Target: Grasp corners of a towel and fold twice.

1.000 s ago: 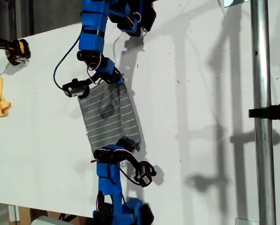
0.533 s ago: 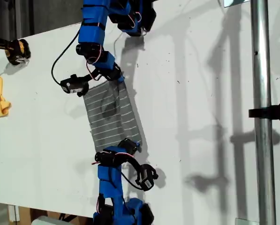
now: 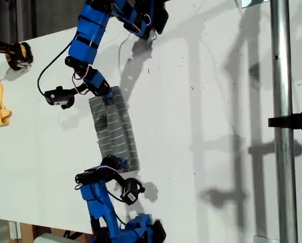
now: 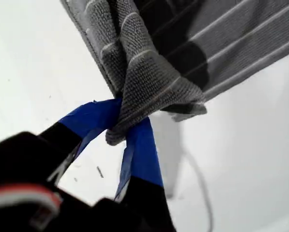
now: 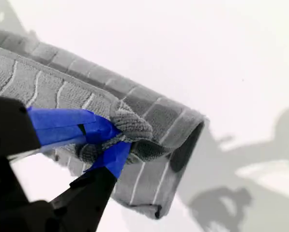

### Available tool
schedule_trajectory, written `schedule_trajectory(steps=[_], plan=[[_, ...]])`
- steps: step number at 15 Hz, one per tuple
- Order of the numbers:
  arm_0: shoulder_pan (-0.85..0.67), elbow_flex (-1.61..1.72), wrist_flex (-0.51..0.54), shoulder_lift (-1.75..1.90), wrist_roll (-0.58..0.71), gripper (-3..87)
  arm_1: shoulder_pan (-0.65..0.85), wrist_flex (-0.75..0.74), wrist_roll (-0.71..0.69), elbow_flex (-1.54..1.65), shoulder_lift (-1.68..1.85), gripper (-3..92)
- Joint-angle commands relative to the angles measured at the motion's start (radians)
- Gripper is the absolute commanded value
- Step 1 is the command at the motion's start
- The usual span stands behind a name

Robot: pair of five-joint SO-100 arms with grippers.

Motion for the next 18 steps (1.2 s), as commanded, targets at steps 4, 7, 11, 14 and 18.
schedule_trajectory(steps=[4,7,11,14,18], plan=[[-0.212,-0.005,-0.006,0.075,0.118,-2.2,0.132,-0.034,-0.107,-0.380,-0.245,-0.2],[-0.316,-0.005,-0.043,0.060,0.179,-2.2,0.207,-0.077,-0.127,-0.482,-0.322,-0.2],[-0.400,-0.032,-0.081,0.049,0.222,-2.2,0.278,-0.170,-0.130,-0.517,-0.331,-0.2],[-0.426,-0.015,-0.144,0.058,0.232,-2.2,0.296,-0.229,-0.121,-0.517,-0.322,-0.2],[-0.430,0.031,-0.183,0.061,0.238,-2.2,0.284,-0.230,-0.129,-0.399,-0.293,-0.2]])
